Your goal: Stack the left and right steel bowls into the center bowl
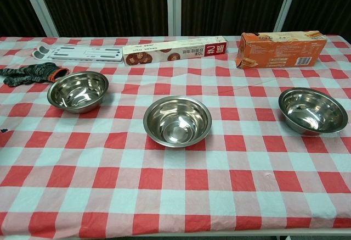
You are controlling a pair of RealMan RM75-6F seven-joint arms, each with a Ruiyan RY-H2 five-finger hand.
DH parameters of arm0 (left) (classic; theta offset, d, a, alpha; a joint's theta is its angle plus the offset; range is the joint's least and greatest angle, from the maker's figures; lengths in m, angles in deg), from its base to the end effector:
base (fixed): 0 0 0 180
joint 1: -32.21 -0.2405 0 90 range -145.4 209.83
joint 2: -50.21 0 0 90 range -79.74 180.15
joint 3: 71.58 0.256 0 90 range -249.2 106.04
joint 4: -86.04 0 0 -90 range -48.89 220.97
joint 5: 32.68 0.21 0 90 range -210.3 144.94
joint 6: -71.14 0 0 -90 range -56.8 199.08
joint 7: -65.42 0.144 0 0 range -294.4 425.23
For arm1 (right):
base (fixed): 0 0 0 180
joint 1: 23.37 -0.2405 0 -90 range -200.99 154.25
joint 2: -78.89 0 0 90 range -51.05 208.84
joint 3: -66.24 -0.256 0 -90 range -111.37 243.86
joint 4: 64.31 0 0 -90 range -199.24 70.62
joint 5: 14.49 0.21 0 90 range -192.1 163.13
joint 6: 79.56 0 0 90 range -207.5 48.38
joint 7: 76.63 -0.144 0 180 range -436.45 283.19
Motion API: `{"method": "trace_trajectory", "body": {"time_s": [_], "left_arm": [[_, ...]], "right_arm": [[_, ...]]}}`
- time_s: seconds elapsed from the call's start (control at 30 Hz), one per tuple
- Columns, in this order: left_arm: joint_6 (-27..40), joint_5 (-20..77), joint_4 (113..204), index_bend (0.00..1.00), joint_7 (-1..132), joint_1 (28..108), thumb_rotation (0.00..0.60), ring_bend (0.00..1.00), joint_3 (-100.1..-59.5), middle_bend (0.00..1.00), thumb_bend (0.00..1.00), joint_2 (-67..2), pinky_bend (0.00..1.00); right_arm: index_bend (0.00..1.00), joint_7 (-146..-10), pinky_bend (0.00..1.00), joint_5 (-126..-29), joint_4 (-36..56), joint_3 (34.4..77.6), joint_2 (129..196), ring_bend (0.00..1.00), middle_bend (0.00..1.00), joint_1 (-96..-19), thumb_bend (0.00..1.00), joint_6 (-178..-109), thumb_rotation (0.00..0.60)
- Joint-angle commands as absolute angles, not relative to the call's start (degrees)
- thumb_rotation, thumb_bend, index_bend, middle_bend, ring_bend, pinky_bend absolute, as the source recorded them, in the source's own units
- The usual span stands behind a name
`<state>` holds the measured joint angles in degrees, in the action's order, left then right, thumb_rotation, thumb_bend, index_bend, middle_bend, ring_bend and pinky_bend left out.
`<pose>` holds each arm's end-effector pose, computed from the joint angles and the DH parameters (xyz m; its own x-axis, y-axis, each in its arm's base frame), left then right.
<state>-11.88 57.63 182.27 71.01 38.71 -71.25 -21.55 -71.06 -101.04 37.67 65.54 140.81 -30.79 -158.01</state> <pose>-0.2721 0.1735 0.0972 0.3136 0.0912 0.9452 0.9452 -0.1250 -0.3016 -0.2784 -0.1812 0.1354 0.3751 -0.1457 0.9155 -0.9268 -0.0813 0.3668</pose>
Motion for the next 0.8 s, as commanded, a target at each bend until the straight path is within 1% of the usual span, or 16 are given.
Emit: {"method": "trace_trajectory", "body": {"time_s": [0.03,0.27,0.37,0.57,0.8], "left_arm": [[-11.7,57.6,182.3,0.3,70.7,38.8,0.6,0.24,-71.2,0.32,0.1,-21.5,0.31],[-11.3,57.6,182.6,0.29,71.0,39.1,0.6,0.24,-71.0,0.32,0.1,-21.4,0.31],[-10.1,57.2,183.2,0.3,71.8,39.9,0.6,0.24,-71.3,0.32,0.11,-21.0,0.32],[-4.6,56.0,183.9,0.29,76.2,42.9,0.6,0.24,-71.5,0.32,0.12,-21.5,0.34],[3.7,53.6,182.6,0.3,80.7,48.7,0.6,0.24,-73.2,0.32,0.12,-26.1,0.34]], "right_arm": [[0.07,-70.9,0.12,-101.0,37.9,65.5,140.7,0.03,0.13,-30.8,0.0,-158.1,0.6],[0.07,-70.9,0.12,-100.7,38.2,65.4,140.4,0.03,0.13,-30.8,0.0,-157.9,0.6],[0.07,-71.1,0.12,-100.5,38.2,65.2,140.5,0.03,0.13,-30.8,0.0,-158.0,0.6],[0.07,-71.1,0.13,-100.7,39.1,65.2,139.8,0.03,0.13,-31.0,0.01,-157.8,0.6],[0.07,-71.8,0.13,-100.0,39.7,64.2,138.9,0.03,0.13,-31.4,0.01,-158.0,0.6]]}}
